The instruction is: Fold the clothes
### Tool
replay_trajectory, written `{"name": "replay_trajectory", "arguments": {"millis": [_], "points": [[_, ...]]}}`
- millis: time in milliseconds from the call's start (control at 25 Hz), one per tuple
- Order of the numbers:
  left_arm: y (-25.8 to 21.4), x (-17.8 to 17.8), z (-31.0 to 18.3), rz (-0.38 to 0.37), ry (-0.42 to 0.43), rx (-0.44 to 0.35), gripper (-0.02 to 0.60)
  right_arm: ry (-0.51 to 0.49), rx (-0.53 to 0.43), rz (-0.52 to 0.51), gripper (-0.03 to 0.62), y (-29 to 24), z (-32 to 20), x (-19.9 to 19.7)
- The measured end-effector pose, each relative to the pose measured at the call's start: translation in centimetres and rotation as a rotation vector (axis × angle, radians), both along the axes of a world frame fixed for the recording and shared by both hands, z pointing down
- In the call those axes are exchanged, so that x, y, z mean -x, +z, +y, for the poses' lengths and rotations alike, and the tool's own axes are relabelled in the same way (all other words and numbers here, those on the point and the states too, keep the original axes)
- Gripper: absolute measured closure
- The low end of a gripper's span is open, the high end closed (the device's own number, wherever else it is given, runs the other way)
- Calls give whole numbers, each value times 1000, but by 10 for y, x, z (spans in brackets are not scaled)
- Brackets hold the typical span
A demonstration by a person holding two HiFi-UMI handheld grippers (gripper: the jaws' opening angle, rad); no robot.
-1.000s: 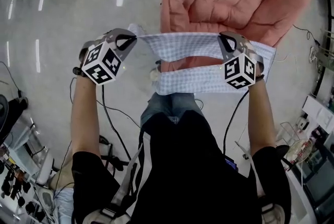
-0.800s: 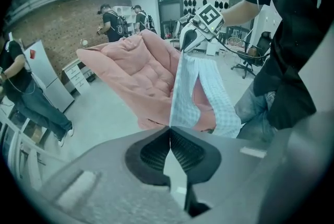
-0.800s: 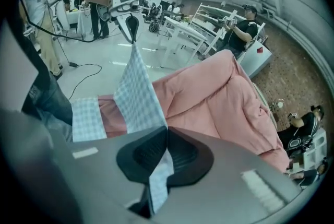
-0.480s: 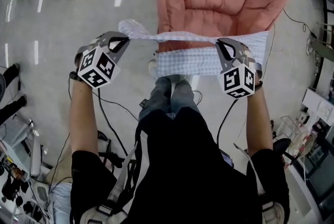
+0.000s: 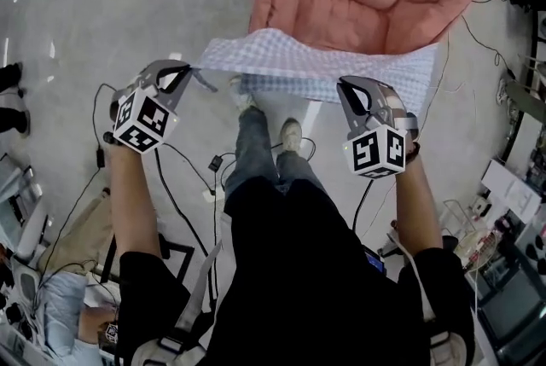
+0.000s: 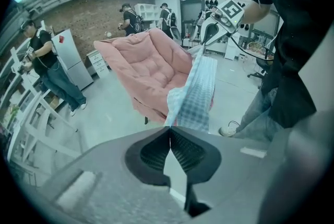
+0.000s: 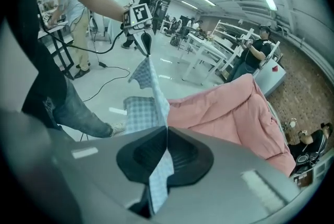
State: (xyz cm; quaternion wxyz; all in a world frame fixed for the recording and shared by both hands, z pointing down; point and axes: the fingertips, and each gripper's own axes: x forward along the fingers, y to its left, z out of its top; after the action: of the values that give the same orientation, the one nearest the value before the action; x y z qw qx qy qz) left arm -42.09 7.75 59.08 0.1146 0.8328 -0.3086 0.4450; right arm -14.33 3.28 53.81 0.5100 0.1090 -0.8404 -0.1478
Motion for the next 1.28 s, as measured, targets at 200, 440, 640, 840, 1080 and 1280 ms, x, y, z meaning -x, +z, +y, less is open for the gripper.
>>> {"name": "replay_trajectory", "arguments": {"millis": [200,440,640,840,1080,1280], "points": [[50,-8,25,8,-79,39,569,-60,34,2,588,33,26,-10],[92,-22,69,22,-171,64,569,-73,62,-17,588,52,69,-17],[124,-36,96,50,-205,120,569,-78,98,-4,588,78,92,-30],[146,-45,103,71,-218,121,569,-59,102,-12,588,105,93,-34],[173,-57,110,65,-207,184,559,-46,121,1,586,138,92,-41],[157,-68,107,137,-239,169,535,-95,123,38,577,156,106,-51]]}}
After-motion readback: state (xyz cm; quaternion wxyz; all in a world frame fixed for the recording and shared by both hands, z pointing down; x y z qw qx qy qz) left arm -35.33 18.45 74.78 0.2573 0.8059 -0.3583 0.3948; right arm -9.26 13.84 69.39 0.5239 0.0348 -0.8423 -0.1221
